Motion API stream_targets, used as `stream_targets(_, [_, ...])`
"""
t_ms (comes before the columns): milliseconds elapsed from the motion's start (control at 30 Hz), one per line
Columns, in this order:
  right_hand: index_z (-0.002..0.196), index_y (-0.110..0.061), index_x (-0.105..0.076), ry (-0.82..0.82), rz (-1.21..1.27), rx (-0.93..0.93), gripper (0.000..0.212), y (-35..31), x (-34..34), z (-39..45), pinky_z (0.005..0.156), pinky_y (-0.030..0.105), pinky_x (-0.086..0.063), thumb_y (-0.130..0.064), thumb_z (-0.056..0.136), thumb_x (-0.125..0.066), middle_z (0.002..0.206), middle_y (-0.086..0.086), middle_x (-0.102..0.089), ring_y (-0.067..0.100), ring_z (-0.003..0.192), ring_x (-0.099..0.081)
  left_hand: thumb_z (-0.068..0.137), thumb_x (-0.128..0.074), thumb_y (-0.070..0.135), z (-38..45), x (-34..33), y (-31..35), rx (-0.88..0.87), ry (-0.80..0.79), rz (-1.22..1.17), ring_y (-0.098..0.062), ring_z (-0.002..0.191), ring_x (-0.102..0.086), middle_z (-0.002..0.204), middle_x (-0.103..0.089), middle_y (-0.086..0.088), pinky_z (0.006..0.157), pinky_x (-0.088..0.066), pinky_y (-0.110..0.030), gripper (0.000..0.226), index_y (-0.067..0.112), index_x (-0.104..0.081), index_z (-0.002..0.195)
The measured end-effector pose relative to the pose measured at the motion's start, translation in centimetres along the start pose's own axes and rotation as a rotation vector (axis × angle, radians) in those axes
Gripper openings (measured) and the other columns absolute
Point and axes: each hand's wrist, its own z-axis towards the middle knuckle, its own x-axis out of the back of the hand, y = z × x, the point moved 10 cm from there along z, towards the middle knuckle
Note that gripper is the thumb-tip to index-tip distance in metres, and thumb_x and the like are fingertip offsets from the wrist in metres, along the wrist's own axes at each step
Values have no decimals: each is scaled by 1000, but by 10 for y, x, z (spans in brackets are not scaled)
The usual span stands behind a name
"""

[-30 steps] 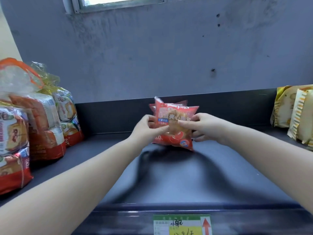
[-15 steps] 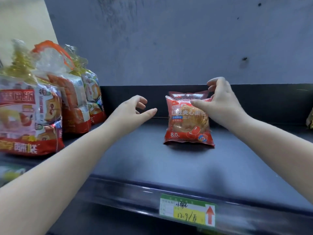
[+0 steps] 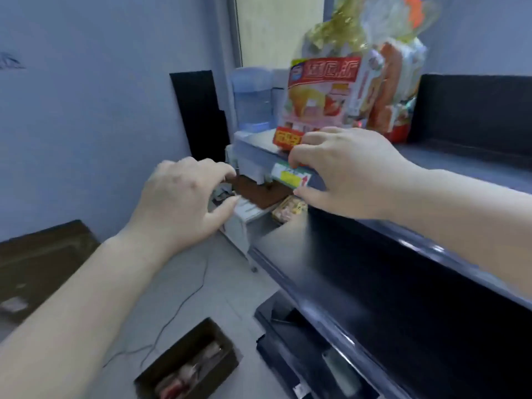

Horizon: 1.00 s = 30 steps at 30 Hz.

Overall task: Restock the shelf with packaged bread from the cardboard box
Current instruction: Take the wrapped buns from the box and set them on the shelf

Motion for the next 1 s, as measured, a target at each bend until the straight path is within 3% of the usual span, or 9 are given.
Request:
stream_targets(133, [115, -22, -54, -68, 168, 124, 34, -104, -70, 67, 72, 33, -45, -42, 88, -49, 113, -3, -55, 21, 106, -54, 79, -42, 48, -71, -32, -109, 225, -73, 40, -30, 90, -64, 98, -70, -4, 78, -45, -41, 47, 16, -63, 107])
stream_targets(233, [118, -20, -52, -234, 253, 223, 37, -184, -151, 97, 69, 33, -45, -42, 89, -51, 116, 1, -55, 24, 104, -56, 84, -46, 45, -141, -74, -172, 392, -224, 45, -27, 100, -60, 107, -67, -1, 82, -42, -39, 42, 19, -59, 114])
stream_targets(433, [123, -19, -50, -587, 432, 273, 42, -287, -308, 123, 78, 33, -48, -42, 89, -52, 119, 1, -56, 23, 107, -55, 89, -54, 37, -282, -173, -270, 751, -517, -48, -21, 113, -55, 118, -63, 4, 91, -42, -36, 32, 22, -57, 117])
stream_targets(700, [108, -19, -54, -940, 543, 192, 29, -353, -531, 153, 67, 30, -41, -37, 86, -58, 105, -1, -59, 21, 92, -55, 88, -55, 33, -410, -321, -360, 1124, -766, -136, -20, 114, -54, 121, -60, 5, 86, -41, -31, 33, 23, -55, 120])
stream_targets(1000, [109, -18, -57, -1258, 600, -20, 32, -396, -789, 144, 81, 35, -49, -39, 84, -62, 105, 2, -61, 21, 95, -57, 86, -59, 25, -536, -526, -403, 1614, -806, -430, -20, 102, -56, 117, -59, 0, 88, -46, -33, 31, 19, -56, 116])
